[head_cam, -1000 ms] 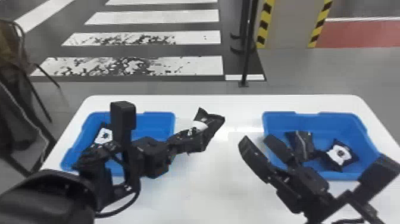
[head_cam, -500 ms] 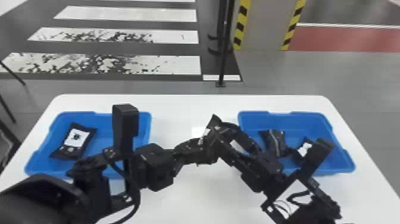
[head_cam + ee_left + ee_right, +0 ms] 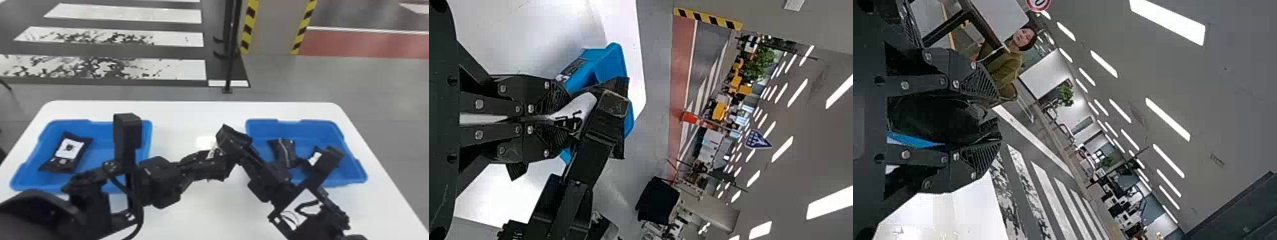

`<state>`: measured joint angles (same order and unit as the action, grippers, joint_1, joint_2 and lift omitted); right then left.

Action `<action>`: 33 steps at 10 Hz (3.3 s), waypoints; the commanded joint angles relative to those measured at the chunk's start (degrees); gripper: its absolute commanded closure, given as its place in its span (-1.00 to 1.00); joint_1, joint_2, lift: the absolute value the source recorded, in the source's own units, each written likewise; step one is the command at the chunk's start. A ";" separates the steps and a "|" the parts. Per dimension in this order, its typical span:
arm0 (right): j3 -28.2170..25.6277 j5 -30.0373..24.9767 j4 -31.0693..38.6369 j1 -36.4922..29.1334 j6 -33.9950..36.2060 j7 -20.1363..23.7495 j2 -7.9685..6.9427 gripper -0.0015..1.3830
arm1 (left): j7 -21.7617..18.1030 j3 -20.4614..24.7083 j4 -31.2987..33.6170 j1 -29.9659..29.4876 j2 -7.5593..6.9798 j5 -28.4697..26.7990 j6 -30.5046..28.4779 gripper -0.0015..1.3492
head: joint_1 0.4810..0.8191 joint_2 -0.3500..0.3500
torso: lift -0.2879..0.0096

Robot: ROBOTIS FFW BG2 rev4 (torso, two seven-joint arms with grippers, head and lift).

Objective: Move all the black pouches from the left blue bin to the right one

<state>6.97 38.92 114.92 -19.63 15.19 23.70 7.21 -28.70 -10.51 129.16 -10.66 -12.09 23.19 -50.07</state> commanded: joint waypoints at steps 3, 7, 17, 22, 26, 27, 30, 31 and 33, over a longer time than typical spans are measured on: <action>-1.72 0.16 -0.81 1.63 0.00 -0.06 0.09 0.85 | 0.31 2.63 -0.28 -2.41 0.76 1.14 0.01 -0.91 | 0.27 -0.21 | -0.01; -11.31 -8.18 -12.20 11.33 0.56 -0.15 2.02 0.85 | 0.05 7.08 1.41 -6.35 1.99 1.37 0.71 -0.77 | 0.27 -0.31 | -0.01; -20.11 -30.46 -12.06 4.44 -9.00 -6.21 -0.71 -0.82 | 0.49 25.82 1.69 -6.63 4.71 -8.45 -2.66 -0.78 | 0.27 -0.51 | -0.01; -11.77 -25.55 7.35 -15.39 -16.46 -6.30 -3.08 -0.82 | 0.93 32.91 -4.35 0.82 3.83 -21.25 -10.54 -0.77 | 0.27 0.28 | -0.01; -9.14 -21.32 9.46 -18.76 -16.46 -6.30 -3.08 -0.81 | 0.93 29.48 -17.85 10.81 1.37 -26.62 -13.35 -0.77 | 0.27 0.70 | -0.01; -8.80 -20.75 9.46 -18.90 -16.46 -6.30 -3.17 -0.81 | 0.93 29.02 -20.10 12.50 1.28 -27.99 -13.35 -0.77 | 0.27 0.71 | -0.01; -7.89 -19.27 9.46 -19.04 -16.17 -6.21 -3.17 -0.81 | 1.02 27.76 -28.12 17.70 1.28 -33.02 -13.21 -0.77 | 0.27 0.77 | -0.01; -7.66 -19.04 9.46 -18.76 -15.75 -6.03 -3.17 -0.81 | 1.02 26.74 -29.38 18.82 0.84 -33.02 -13.21 -0.77 | 0.27 0.79 | -0.01; -7.31 -18.58 9.32 -18.90 -14.91 -5.77 -3.17 -0.81 | 0.66 26.05 -31.35 19.95 0.67 -32.56 -13.07 -0.77 | 0.27 0.79 | -0.01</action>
<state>-0.42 20.23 124.26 -38.52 0.03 17.89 4.04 -27.92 15.82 98.30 9.01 -11.37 -9.63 -63.17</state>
